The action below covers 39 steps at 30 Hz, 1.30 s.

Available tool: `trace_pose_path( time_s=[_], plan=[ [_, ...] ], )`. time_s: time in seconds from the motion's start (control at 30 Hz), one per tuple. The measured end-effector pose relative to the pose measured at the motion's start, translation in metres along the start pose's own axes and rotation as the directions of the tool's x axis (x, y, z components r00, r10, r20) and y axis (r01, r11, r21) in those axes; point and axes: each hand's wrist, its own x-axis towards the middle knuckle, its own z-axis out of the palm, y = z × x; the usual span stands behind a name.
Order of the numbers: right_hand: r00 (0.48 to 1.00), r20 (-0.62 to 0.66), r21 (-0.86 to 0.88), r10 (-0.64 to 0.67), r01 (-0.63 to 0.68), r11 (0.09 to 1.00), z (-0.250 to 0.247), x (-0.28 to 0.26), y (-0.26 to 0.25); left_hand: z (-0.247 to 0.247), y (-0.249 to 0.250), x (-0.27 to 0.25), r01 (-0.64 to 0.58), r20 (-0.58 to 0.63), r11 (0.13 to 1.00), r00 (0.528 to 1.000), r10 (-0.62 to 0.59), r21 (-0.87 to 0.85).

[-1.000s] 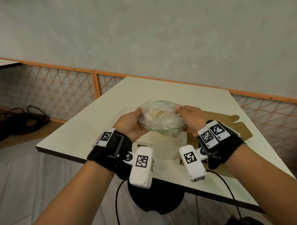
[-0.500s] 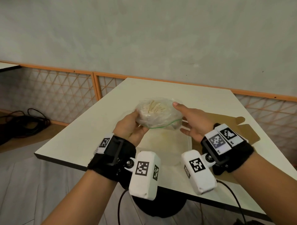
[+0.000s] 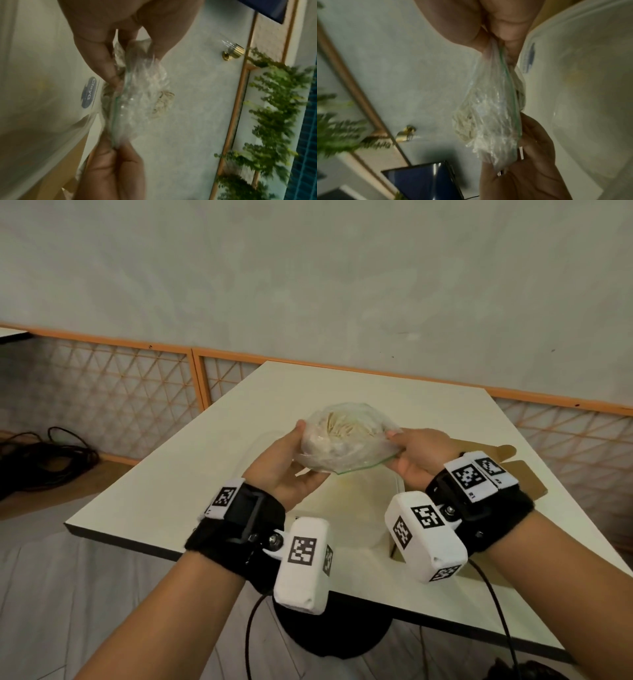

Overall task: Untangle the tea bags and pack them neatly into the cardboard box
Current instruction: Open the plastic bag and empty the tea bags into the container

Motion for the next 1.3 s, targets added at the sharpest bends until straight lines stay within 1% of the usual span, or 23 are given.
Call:
trace_pose_path(
  time_s=[0.1, 0.17, 0.23, 0.27, 0.3, 0.37, 0.43, 0.53, 0.6, 0.7, 0.73, 0.77, 0.8, 0.83, 0.87, 0.9, 0.93, 0.97, 1.0, 1.07, 1.17, 1.23, 1.3],
  plan=[
    [0.994, -0.023, 0.030, 0.105, -0.104, 0.994, 0.000, 0.001, 0.008, -0.004, 0.001, 0.001, 0.048, 0.011, 0.998, 0.999, -0.049, 0.036],
    [0.990, -0.038, -0.032, 0.135, -0.136, 0.990, 0.002, -0.001, 0.006, -0.007, -0.001, 0.002, 0.065, 0.010, 0.996, 0.998, -0.065, 0.068],
    [0.996, -0.045, -0.122, 0.082, -0.087, 0.989, 0.004, 0.000, 0.001, -0.011, -0.002, 0.003, 0.067, -0.003, 0.995, 0.998, -0.067, 0.079],
    [0.999, -0.012, -0.162, 0.041, -0.042, 0.986, 0.005, 0.000, -0.002, -0.013, -0.001, 0.004, 0.063, -0.003, 0.994, 0.998, -0.063, 0.094],
    [1.000, 0.029, -0.175, 0.010, -0.004, 0.985, 0.006, 0.001, -0.004, -0.013, 0.000, 0.004, 0.059, 0.005, 0.992, 0.998, -0.060, 0.111],
    [0.997, 0.075, -0.132, -0.002, 0.012, 0.991, 0.007, 0.001, -0.006, -0.012, 0.003, 0.005, 0.050, 0.030, 0.990, 0.998, -0.055, 0.131],
    [0.999, 0.046, -0.081, 0.020, -0.016, 0.997, 0.004, 0.006, -0.005, -0.008, 0.004, 0.006, 0.055, 0.069, 0.993, 0.996, -0.063, 0.105],
    [0.996, 0.045, -0.035, 0.077, -0.075, 0.997, 0.003, 0.012, 0.002, -0.004, 0.002, 0.007, 0.107, 0.111, 0.994, 0.988, -0.104, -0.024],
    [0.992, 0.037, -0.050, 0.122, -0.120, 0.991, 0.002, 0.016, 0.010, -0.003, -0.001, 0.009, 0.139, 0.110, 0.989, 0.985, -0.132, -0.058],
    [0.985, 0.045, -0.127, 0.168, -0.161, 0.979, 0.000, 0.017, 0.014, -0.001, 0.001, 0.007, 0.119, 0.069, 0.991, 0.991, -0.115, -0.055],
    [0.988, 0.047, -0.166, 0.149, -0.139, 0.976, 0.002, 0.014, 0.010, -0.001, 0.003, 0.006, 0.111, 0.059, 0.992, 0.992, -0.108, -0.061],
    [0.997, 0.033, -0.228, 0.075, -0.065, 0.971, 0.002, 0.010, 0.007, -0.002, 0.006, 0.005, 0.108, 0.052, 0.992, 0.993, -0.105, -0.067],
    [0.996, 0.001, -0.371, -0.085, 0.080, 0.925, 0.000, 0.004, 0.002, -0.004, 0.008, 0.005, 0.106, 0.037, 0.992, 0.994, -0.104, -0.068],
    [0.952, 0.000, -0.530, -0.305, 0.259, 0.807, -0.001, -0.002, -0.001, -0.005, 0.010, 0.004, 0.102, 0.014, 0.992, 0.995, -0.101, -0.068],
    [0.863, 0.109, -0.613, -0.494, 0.450, 0.650, 0.000, -0.012, -0.005, -0.007, 0.012, 0.005, 0.099, -0.008, 0.992, 0.995, -0.100, -0.072],
    [0.783, 0.265, -0.614, -0.563, 0.587, 0.527, 0.003, -0.024, -0.008, -0.007, 0.012, 0.006, 0.101, -0.018, 0.992, 0.995, -0.103, -0.077],
    [0.740, 0.403, -0.599, -0.538, 0.658, 0.457, 0.006, -0.030, -0.007, -0.006, 0.011, 0.006, 0.105, -0.012, 0.992, 0.994, -0.106, -0.073],
    [0.714, 0.511, -0.590, -0.479, 0.697, 0.408, 0.008, -0.031, -0.004, -0.006, 0.010, 0.005, 0.111, 0.003, 0.992, 0.994, -0.111, -0.062],
    [0.705, 0.569, -0.608, -0.424, 0.707, 0.360, 0.008, -0.027, -0.001, -0.006, 0.008, 0.006, 0.115, 0.014, 0.992, 0.993, -0.115, -0.042],
    [0.714, 0.586, -0.644, -0.384, 0.697, 0.314, 0.005, -0.018, 0.001, -0.007, 0.005, 0.009, 0.116, -0.002, 0.993, 0.993, -0.116, 0.012],
    [0.738, 0.580, -0.653, -0.345, 0.674, 0.346, 0.001, -0.011, -0.007, -0.011, -0.001, 0.016, 0.144, -0.055, 0.986, 0.989, -0.139, 0.089],
    [0.751, 0.586, -0.667, -0.303, 0.660, 0.346, 0.000, -0.011, -0.014, -0.010, -0.002, 0.019, 0.165, -0.053, 0.983, 0.986, -0.161, 0.084],
    [0.763, 0.583, -0.710, -0.280, 0.645, 0.283, 0.003, -0.013, -0.019, -0.006, -0.001, 0.019, 0.178, -0.006, 0.983, 0.984, -0.178, 0.038]
  ],
)
